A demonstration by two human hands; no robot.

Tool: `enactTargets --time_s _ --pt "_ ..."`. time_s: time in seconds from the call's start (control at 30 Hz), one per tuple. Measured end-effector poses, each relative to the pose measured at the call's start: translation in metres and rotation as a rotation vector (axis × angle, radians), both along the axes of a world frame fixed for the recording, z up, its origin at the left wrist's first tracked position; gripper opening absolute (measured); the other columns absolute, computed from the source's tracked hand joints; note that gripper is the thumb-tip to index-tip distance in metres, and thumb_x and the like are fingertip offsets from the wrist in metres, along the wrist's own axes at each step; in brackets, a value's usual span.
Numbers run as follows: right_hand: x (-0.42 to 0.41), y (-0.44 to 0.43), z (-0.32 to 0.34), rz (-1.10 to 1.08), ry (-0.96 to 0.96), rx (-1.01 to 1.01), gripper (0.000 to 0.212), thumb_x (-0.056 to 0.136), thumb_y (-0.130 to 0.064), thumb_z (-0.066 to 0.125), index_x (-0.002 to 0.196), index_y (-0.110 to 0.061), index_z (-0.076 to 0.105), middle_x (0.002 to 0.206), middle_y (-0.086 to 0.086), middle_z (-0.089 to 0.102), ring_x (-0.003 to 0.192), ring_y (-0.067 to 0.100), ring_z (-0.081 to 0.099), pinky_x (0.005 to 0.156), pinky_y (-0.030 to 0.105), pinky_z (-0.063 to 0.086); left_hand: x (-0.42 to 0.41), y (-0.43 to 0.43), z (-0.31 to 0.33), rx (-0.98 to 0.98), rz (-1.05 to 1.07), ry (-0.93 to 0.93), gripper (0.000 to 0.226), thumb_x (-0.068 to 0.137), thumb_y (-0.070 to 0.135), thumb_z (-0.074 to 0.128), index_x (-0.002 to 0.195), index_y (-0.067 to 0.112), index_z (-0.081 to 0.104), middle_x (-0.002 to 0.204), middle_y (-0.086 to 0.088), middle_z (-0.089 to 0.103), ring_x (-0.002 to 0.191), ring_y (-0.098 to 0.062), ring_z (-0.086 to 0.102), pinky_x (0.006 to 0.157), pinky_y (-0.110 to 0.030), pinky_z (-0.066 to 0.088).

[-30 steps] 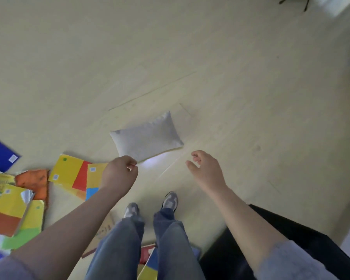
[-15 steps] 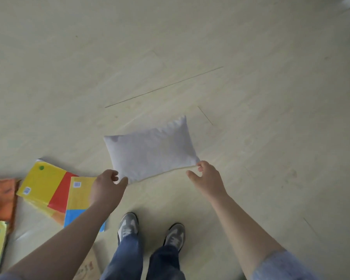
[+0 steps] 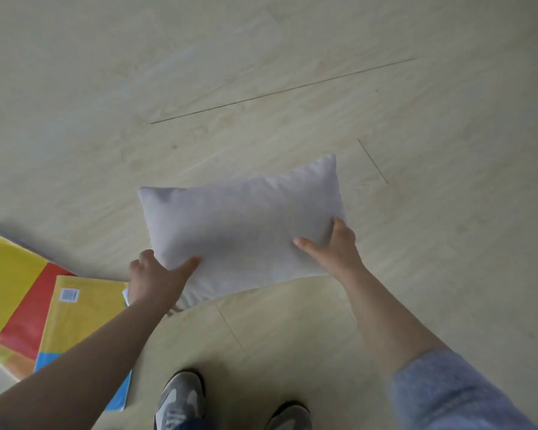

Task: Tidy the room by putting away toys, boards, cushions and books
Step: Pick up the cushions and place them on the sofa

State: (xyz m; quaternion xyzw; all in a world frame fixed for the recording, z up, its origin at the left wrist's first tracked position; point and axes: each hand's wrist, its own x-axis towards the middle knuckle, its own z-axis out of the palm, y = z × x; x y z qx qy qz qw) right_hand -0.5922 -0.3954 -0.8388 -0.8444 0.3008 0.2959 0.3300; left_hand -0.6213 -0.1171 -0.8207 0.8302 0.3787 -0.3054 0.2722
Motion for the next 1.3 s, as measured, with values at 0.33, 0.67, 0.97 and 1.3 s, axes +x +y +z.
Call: enactTargets --time_s 0.33,0.67,0.97,1.3 --pt "0.034 -0.019 -0.060 -0.051 0.059 0.015 0.148 0.022 -0.075 0.080 0.145 -0.041 0.004 0.144 0.002 0.037 0.133 0.028 0.040 0.108 0.049 0.036 0.033 0.010 -0.067 -0.087 0.108 0.036 0.112 0.045 0.074 0.075 0.125 0.004 0.041 0.121 -0.018 0.056 0.109 -0.038 0.055 0.079 -0.041 0.045" --pt "0.003 -0.045 0.007 -0.170 0.067 0.024 0.112 0.049 -0.062 0.085 0.137 -0.012 0.039 0.136 0.005 0.051 0.122 0.027 0.052 0.089 0.035 0.045 0.027 -0.004 0.008 -0.050 0.013 -0.046 0.108 0.050 0.071 0.075 0.127 0.003 0.043 0.125 -0.018 0.054 0.113 -0.038 0.052 0.088 -0.043 0.044" --pt "-0.069 -0.068 0.157 -0.347 0.037 0.036 0.111 0.048 -0.059 0.087 0.136 -0.011 0.039 0.132 0.006 0.054 0.118 0.027 0.055 0.091 0.038 0.049 0.013 -0.032 0.157 -0.103 -0.139 -0.046 0.126 0.036 0.078 0.069 0.131 0.002 0.038 0.129 -0.019 0.051 0.117 -0.037 0.051 0.086 -0.041 0.043" --pt "-0.199 -0.078 0.334 -0.621 0.052 0.066 0.118 0.044 -0.068 0.083 0.139 -0.016 0.035 0.132 0.002 0.052 0.117 0.025 0.054 0.094 0.039 0.046 -0.019 -0.070 0.332 -0.216 -0.392 -0.047 0.112 0.052 0.071 0.077 0.133 0.005 0.037 0.129 -0.014 0.052 0.111 -0.035 0.053 0.076 -0.038 0.040"
